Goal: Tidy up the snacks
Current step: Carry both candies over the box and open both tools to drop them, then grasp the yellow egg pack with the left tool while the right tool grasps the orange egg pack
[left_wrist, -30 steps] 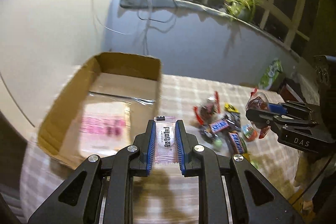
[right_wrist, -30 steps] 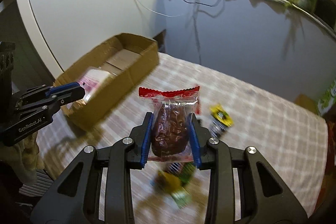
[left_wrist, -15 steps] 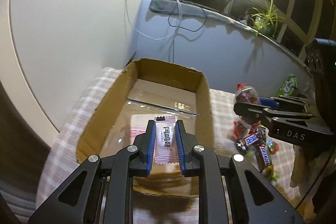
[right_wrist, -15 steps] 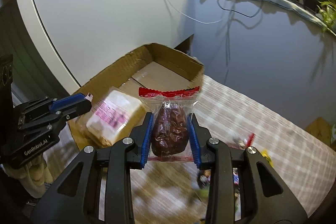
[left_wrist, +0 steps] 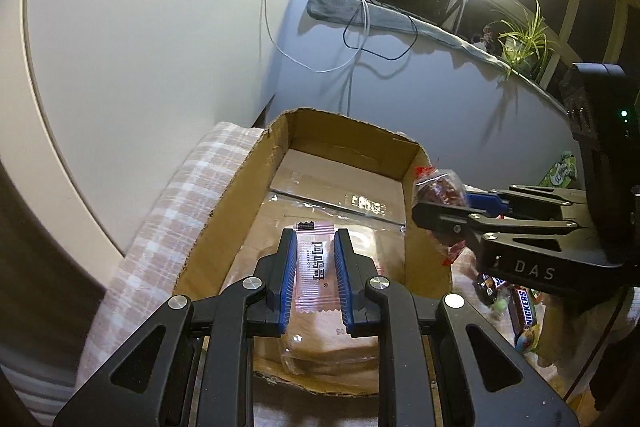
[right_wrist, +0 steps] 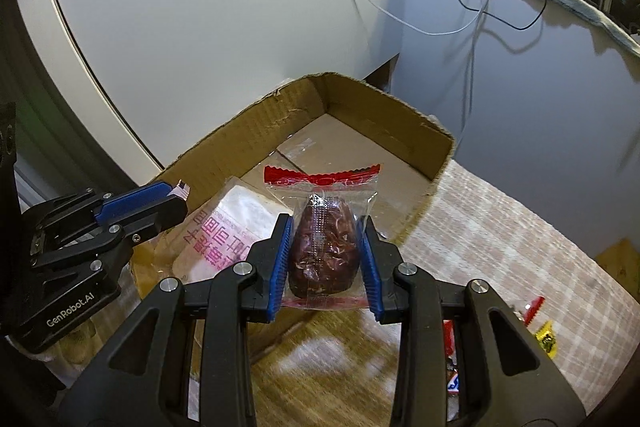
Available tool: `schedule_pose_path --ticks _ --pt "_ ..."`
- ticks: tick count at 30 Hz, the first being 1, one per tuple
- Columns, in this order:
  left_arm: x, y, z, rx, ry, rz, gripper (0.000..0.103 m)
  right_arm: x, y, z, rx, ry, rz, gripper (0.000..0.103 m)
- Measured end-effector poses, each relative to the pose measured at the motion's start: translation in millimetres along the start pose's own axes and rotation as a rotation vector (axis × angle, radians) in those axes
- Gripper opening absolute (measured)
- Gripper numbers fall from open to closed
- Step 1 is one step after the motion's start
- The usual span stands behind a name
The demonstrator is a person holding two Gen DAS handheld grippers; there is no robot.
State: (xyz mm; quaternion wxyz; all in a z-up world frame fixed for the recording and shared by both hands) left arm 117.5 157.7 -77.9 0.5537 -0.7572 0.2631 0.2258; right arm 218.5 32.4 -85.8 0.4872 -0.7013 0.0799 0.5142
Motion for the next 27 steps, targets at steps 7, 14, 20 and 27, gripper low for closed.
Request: schedule_pose_path --ticks 7,14,20,27 --pt "0.8 -2.9 3.7 -0.009 -0.005 0.005 0.021 6.1 -3.3 4.1 -0.004 0.004 -0.004 0.041" --pt "-0.8 -1.3 4.2 -0.009 -0.011 0.003 0.034 0.7 -5.9 2.0 0.008 0.019 -0.030 0.072" --pt "-3.1 -1.4 2.9 -0.011 -0.007 -0.001 0.040 -3.3 -4.9 -1.3 0.021 0.028 -0.034 0.073" --pt "-9.8 -0.9 -3.9 -0.002 0.001 -0.015 0.040 -19.3 0.0 -6.8 0.028 0.032 -0.053 0.073"
Point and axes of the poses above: each gripper's, at about its wrist camera, not at the fingertips, and x roughly the way its jaws point, z to its left, y to its underside, the point moved 3 cm from there along x, roughly the way its jaws point, and after that the axes turned 7 degrees about y, right-handed, at the moved point
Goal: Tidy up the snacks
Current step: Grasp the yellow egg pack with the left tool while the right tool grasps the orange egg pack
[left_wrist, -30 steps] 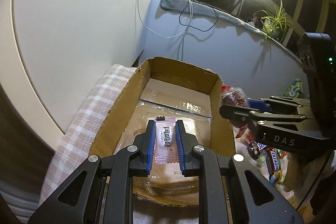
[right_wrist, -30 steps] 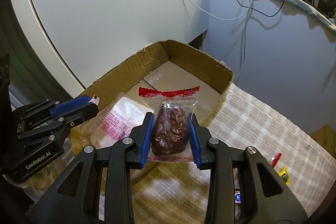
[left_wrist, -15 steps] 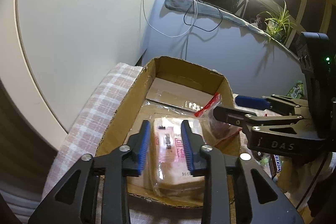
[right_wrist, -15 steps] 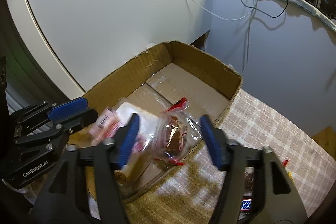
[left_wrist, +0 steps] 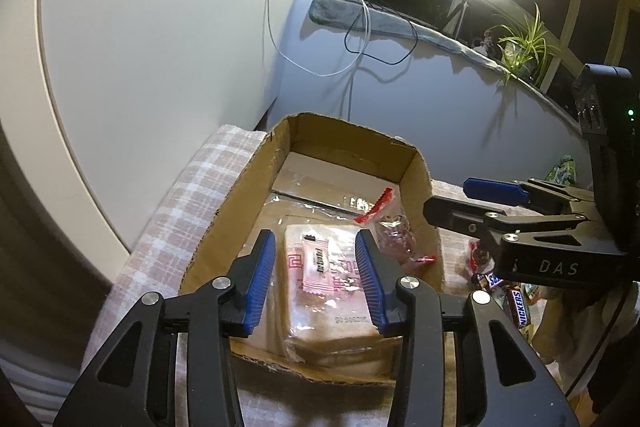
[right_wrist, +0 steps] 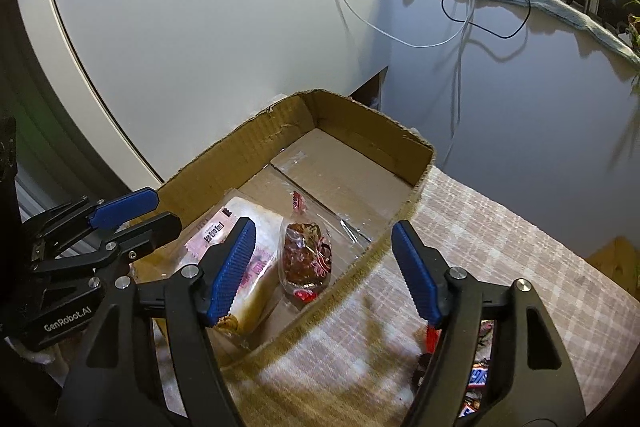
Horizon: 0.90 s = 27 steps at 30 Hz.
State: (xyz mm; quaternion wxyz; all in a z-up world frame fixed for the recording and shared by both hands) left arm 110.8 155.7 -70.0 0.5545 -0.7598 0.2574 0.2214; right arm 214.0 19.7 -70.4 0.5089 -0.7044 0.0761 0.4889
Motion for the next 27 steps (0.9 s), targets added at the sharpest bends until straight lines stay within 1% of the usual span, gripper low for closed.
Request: schedule_pose_path --ticks 4,9,16,23,27 --pt "-3.9 2.0 -9.2 0.013 0.011 -0.006 0.040 -13.3 4.6 -8.2 0.009 0.006 -0.013 0.073" --pt "-7.3 5.8 -26.1 0.031 0.036 -0.008 0.040 -34.9 19.2 -27.3 0.030 0.027 -0.022 0.073" --pt "-7.0 13.6 -56.7 0.065 0.084 0.006 0.040 -73.6 55.5 -76.1 0.081 0.081 -0.026 0.073" --pt "1.9 28.1 -94.0 0.105 0.143 0.046 0.040 -90.1 98.2 -117.9 0.119 0.146 0.020 0.073" --pt "7.8 42.1 -120.2 0.137 0.187 0.085 0.040 -88.1 122.0 -135.8 0.161 0.133 0.065 0.073"
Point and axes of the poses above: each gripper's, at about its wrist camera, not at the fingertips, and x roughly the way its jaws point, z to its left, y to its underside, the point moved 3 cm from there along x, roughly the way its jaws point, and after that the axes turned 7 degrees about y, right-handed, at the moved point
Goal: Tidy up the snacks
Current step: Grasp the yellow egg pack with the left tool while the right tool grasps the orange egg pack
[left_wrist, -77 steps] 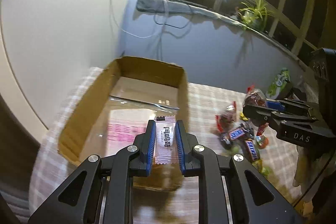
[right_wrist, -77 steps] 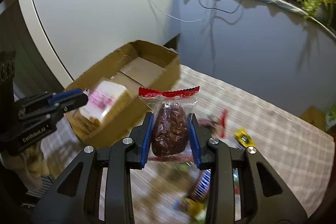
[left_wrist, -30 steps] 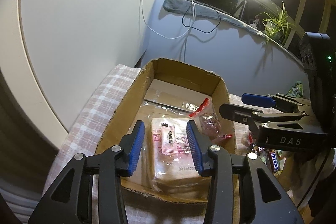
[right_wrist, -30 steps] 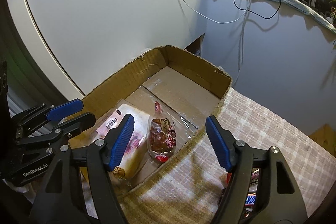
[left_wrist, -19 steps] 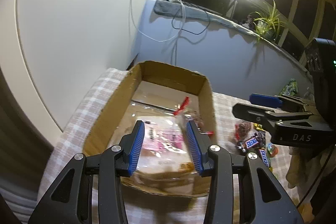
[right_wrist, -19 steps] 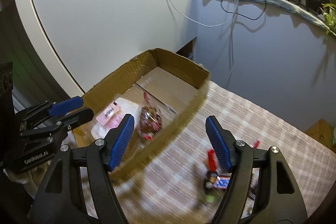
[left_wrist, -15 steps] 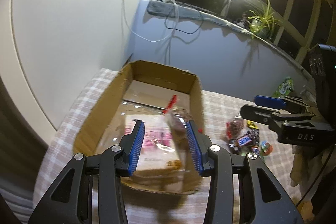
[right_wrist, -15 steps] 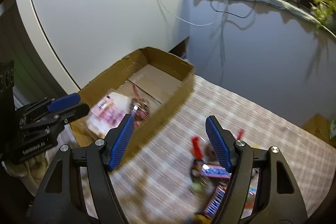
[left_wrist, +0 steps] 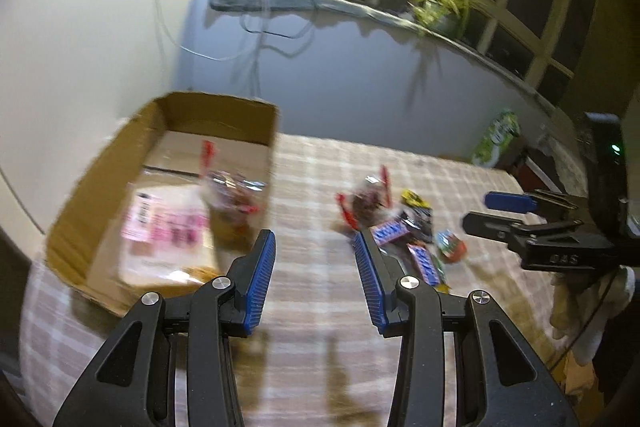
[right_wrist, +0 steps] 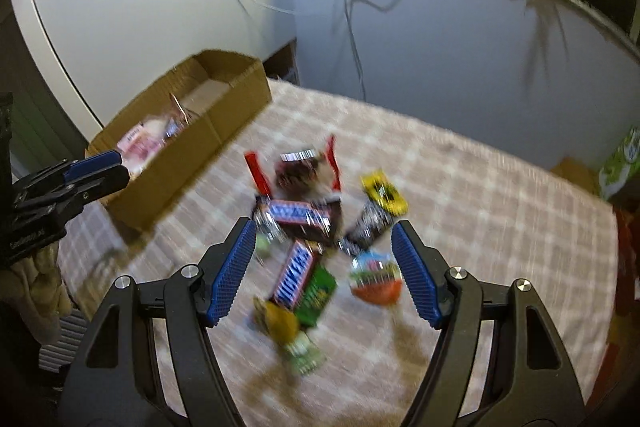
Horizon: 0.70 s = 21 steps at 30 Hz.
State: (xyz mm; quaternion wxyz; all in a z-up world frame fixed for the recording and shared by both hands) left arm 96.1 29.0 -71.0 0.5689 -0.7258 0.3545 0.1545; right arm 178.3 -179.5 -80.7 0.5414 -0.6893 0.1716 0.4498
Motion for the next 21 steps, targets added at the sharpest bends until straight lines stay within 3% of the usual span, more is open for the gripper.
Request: schedule_pose_path --ticks 11,21 --pt "47.7 45.0 -68.3 0.081 0.124 0.158 0.040 21.2 38.5 -34.1 0.043 0.043 0.064 0.073" --pt "78.3 58.0 -90.6 0.104 0.117 0.208 0.040 46.4 45.0 -35.4 0.033 0.036 0.083 0.063"
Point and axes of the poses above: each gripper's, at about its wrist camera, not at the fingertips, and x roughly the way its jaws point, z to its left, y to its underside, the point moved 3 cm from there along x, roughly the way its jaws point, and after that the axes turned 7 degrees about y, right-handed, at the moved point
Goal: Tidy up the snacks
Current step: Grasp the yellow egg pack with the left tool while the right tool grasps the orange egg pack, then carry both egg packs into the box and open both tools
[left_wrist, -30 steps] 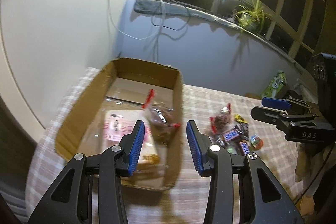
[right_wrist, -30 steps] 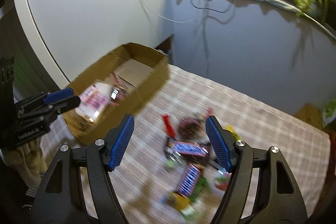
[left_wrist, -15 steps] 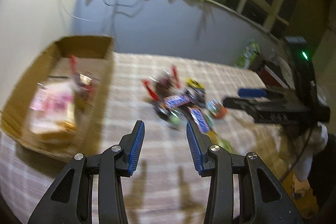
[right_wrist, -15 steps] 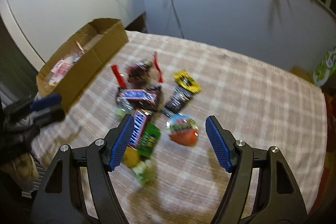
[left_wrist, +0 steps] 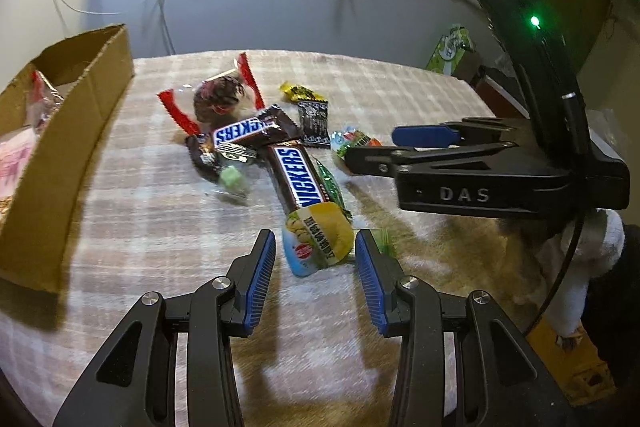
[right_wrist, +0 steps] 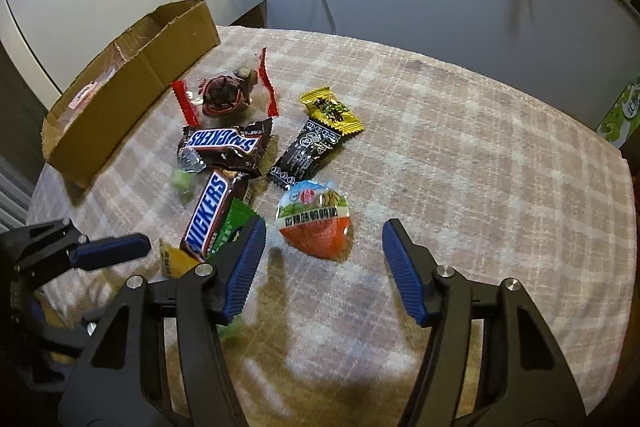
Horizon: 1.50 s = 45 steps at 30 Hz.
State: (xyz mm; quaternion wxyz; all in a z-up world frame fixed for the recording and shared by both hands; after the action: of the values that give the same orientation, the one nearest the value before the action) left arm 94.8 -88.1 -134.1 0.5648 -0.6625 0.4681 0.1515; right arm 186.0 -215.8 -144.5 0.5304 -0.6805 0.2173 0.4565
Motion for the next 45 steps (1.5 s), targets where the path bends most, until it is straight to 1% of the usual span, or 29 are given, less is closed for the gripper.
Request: schedule_pose_path --ticks 4,6,7,11,13,15,19,23,28,34,40,45 --pt "9.2 -2.3 -4.0 0.002 -0.006 0.010 0.040 8.4 -2.9 5.1 -0.013 0.003 -0.001 0.063" --pt "12.3 -2.8 -5.6 0.006 -0.011 0.014 0.040 13.4 -4.3 7.4 -0.023 0.012 0.002 0.055" --pt "13.8 -2.8 -6.6 0.009 -0.015 0.016 0.040 15.4 -4.7 8.2 -0.025 0.015 0.004 0.053" --pt "18.9 -1.3 -7.8 0.023 -0.034 0.022 0.040 19.9 -5.2 12.8 -0.054 0.036 0.002 0.052" --pt "19.5 0.3 -7.2 0.028 -0.038 0.021 0.040 20.6 -5.1 14.4 -0.072 0.053 0.000 0.046" --pt "19.7 1.3 -6.6 0.031 -0.036 0.022 0.040 20.4 -4.7 13.5 -0.082 0.067 -0.001 0.042" --pt "19.0 2.0 -3.5 0.023 -0.034 0.017 0.033 18.2 -2.6 11.0 -0.083 0.060 -0.002 0.041" --pt "16.0 4.1 -1.4 0.018 -0.031 0.013 0.031 15.9 -0.4 7.9 -0.070 0.057 -0.005 0.041" --pt "10.4 6.3 0.2 0.011 -0.027 0.005 0.030 7.6 3.2 2.9 -0.052 0.058 -0.018 0.041" --pt "-6.2 5.0 5.8 -0.015 -0.023 -0.026 0.029 -8.9 3.6 1.7 -0.040 0.055 -0.043 0.041" --pt "-26.8 0.3 13.7 -0.028 -0.033 -0.067 0.028 -25.8 -5.0 11.2 -0.052 0.046 -0.081 0.040" --pt "-44.8 -3.8 24.1 -0.050 -0.042 -0.107 0.028 -38.9 -12.4 27.1 -0.076 0.028 -0.111 0.041"
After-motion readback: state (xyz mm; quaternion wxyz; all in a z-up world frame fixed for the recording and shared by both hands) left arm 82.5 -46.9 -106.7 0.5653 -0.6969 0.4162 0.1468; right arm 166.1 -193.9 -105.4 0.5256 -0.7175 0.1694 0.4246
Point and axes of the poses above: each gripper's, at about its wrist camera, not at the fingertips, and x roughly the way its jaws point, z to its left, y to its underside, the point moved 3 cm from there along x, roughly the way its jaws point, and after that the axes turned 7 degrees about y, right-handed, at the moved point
